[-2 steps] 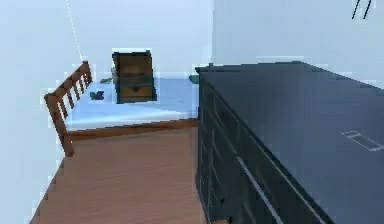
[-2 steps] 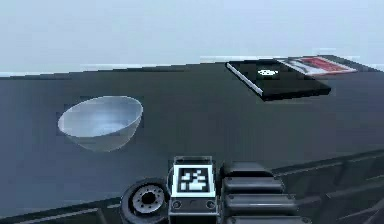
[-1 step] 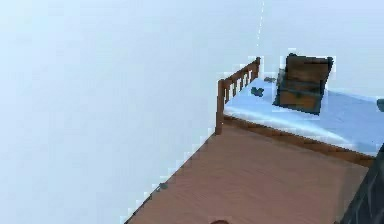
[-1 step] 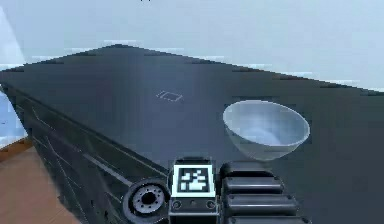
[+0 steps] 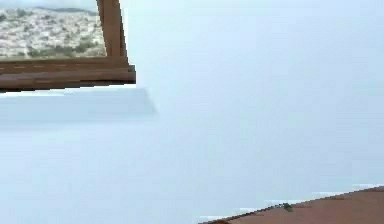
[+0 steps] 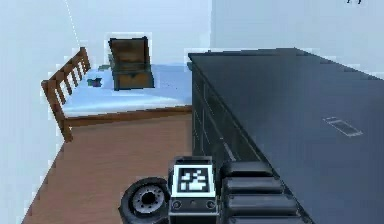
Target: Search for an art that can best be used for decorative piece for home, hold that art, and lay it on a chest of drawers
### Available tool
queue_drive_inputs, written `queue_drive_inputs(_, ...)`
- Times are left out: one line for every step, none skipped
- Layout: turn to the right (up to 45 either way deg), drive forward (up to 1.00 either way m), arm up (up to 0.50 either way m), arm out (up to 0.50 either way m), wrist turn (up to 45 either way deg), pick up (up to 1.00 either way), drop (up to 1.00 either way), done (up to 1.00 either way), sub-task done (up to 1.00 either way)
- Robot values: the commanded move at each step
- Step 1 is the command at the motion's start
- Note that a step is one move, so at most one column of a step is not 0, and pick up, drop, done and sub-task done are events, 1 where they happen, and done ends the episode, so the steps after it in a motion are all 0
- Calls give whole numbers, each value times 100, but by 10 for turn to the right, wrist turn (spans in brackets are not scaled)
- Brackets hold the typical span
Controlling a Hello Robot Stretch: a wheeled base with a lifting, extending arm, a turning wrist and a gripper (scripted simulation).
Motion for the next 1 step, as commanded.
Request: queue_drive_inputs(-90,0,0,0,0,0,0,0,0)
